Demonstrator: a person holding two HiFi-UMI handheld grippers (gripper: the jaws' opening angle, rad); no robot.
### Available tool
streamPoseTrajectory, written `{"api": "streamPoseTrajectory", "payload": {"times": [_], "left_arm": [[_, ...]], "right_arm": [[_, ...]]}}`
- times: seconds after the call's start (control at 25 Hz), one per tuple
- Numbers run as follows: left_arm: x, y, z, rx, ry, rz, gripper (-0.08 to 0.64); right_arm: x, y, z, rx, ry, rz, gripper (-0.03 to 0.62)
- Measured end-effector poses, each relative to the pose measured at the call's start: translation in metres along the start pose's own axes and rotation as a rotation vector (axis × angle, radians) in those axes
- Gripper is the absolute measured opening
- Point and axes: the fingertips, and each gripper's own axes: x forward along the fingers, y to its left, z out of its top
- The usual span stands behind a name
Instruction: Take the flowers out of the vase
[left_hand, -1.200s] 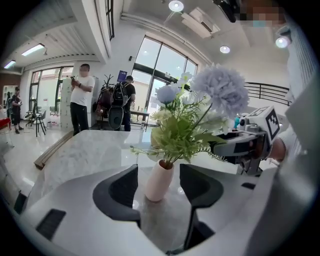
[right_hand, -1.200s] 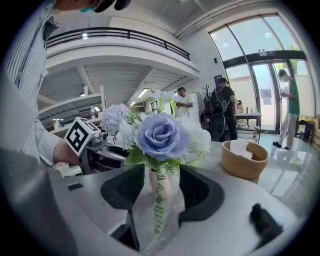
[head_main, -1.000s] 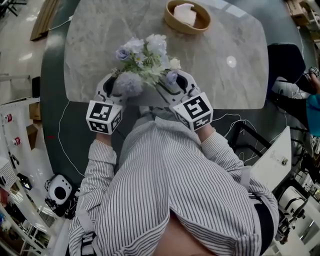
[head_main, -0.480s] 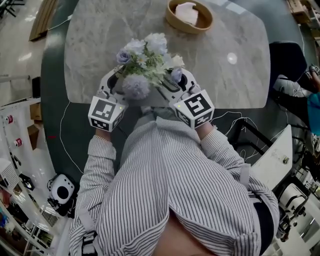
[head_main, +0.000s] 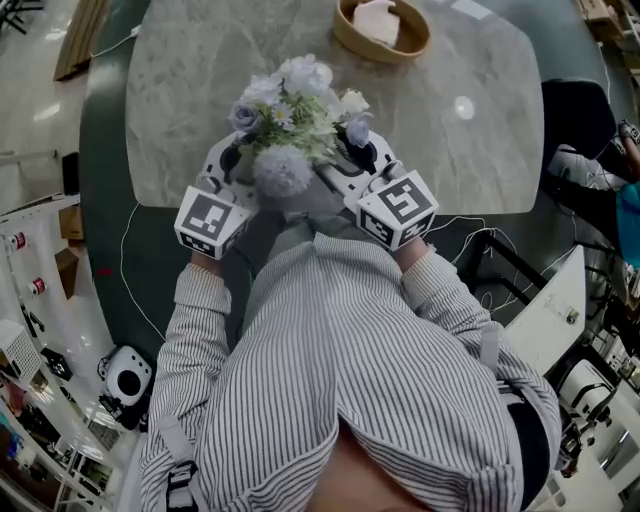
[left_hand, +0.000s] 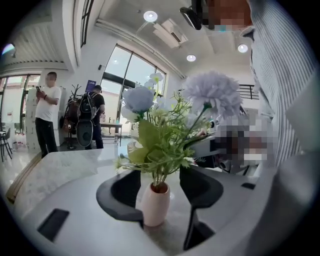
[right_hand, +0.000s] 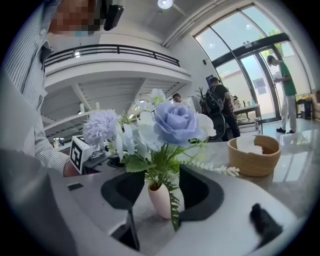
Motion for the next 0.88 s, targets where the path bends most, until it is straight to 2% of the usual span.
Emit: {"api": "streamPoseTrajectory", "payload": {"times": [0.16, 0.36, 0.48, 0.6, 0.88], "left_arm": [[0.0013, 0.0009, 0.0018, 0.0, -0.008, -0.013, 0.247], [0.0009, 0.0005, 0.0058, 0.004, -0.023, -0.017, 0.222], [0.0005, -0.0007, 0.0072, 0.003, -0.035, -0.016, 0.169], [0.0009, -0.0021, 0.0063, 0.013, -0.033, -0.012, 0.146], [0.001, -0.0006, 0.0049, 0.002, -0.034, 0.004, 0.096]], "right_arm": [[0.0037, -0.0005, -0.0006, 0.034, -0.008, 0.019, 0.213], [0.0072, 0.0022, -0.0018, 0.03, 0.005, 0.022, 0.201], [0.0076, 0.0024, -0.0028, 0.027, 0.008, 0.025, 0.175], [0.0069, 0.0018, -0.0035, 0.022, 0.003, 0.02, 0.123], [0.0076, 0.0, -0.001, 0.011, -0.005, 0.015, 0.061]]}}
